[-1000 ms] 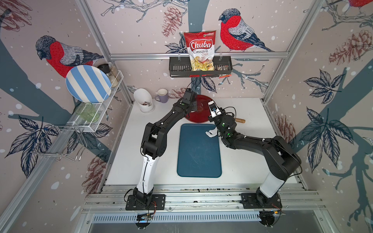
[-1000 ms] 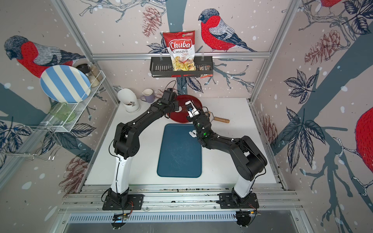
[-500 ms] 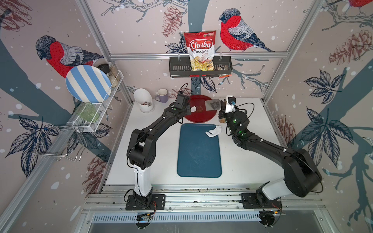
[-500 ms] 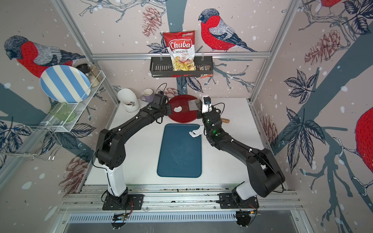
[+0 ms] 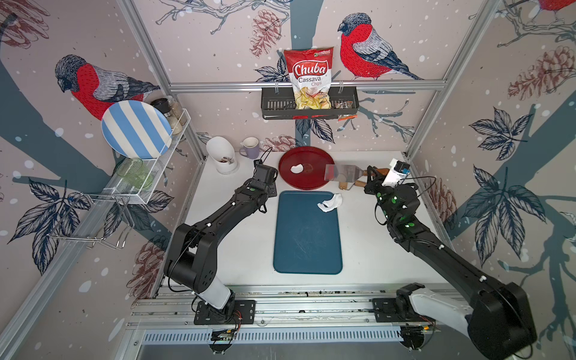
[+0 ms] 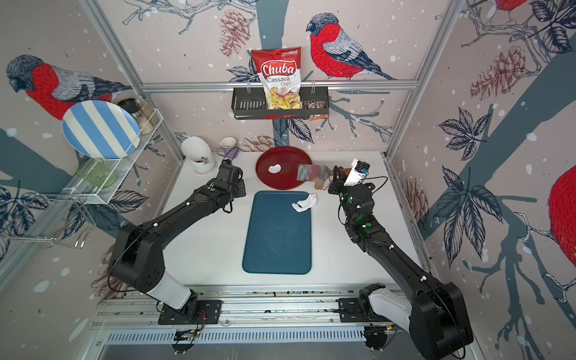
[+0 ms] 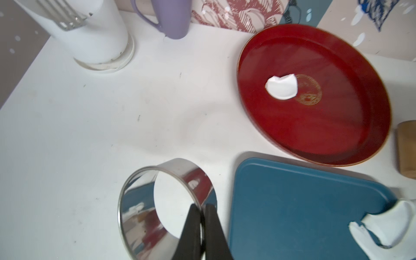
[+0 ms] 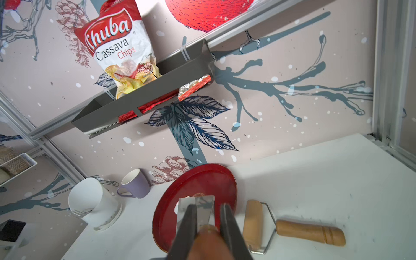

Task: Roll out the dumpling wrappers from the dough
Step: Place the dumpling mold at the center of the board.

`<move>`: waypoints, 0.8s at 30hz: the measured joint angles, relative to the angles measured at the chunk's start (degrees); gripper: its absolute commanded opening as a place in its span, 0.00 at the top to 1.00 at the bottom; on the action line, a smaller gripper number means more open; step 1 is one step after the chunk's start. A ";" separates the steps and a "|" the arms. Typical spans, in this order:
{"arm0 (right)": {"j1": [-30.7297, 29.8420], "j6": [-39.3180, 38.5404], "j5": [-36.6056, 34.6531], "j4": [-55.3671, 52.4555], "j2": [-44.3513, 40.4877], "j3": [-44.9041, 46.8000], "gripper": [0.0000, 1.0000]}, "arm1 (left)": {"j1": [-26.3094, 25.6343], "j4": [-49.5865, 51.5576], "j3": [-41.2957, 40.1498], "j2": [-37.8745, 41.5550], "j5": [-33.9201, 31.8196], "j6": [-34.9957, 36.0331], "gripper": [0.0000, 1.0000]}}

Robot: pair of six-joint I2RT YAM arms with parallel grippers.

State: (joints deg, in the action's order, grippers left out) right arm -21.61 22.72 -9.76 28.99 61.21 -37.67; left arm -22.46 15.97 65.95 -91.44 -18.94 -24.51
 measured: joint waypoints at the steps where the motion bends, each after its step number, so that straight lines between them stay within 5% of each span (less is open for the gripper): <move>1: 0.42 0.74 0.28 -0.74 -1.18 0.90 1.00 | 0.35 0.48 -0.42 -0.02 -0.48 -0.13 1.00; 24: 13.42 19.43 0.07 -16.92 -16.72 15.87 1.00 | 7.32 4.63 6.19 -17.84 -1.97 0.52 0.99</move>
State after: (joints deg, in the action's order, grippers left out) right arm -8.19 42.15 -9.69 12.08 44.49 -21.80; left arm -15.14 20.60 72.14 -109.27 -20.91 -23.99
